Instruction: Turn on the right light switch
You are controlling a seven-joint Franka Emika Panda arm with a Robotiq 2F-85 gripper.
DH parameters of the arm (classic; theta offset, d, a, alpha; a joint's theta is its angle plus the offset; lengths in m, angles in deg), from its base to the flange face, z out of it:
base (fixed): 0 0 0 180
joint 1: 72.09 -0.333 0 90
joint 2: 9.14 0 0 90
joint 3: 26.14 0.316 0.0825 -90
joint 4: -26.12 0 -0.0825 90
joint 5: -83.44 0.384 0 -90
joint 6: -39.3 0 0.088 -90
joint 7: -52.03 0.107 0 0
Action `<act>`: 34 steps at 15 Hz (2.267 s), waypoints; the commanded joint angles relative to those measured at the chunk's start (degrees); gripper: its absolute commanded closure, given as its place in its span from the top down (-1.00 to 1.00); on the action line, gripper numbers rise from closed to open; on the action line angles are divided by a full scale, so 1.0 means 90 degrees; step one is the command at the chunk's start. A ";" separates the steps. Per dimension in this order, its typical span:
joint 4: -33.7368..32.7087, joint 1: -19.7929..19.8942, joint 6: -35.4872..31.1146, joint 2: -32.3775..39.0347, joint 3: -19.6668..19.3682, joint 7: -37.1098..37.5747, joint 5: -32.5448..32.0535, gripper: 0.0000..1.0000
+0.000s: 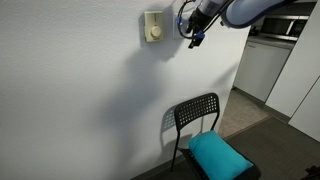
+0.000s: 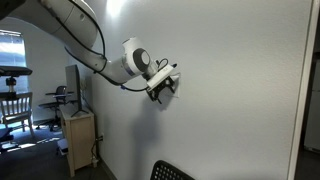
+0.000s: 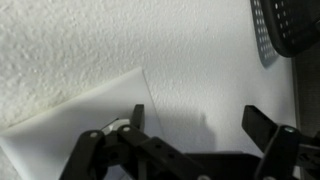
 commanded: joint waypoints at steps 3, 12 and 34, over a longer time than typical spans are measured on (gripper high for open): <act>-0.0233 0.0026 -0.0254 0.0176 -0.0062 0.0035 -0.0363 1.00; -0.0277 0.0007 -0.0297 0.0045 -0.0128 0.0143 -0.0828 1.00; -0.0305 -0.0049 0.0516 -0.0338 -0.0026 0.0297 -0.1198 1.00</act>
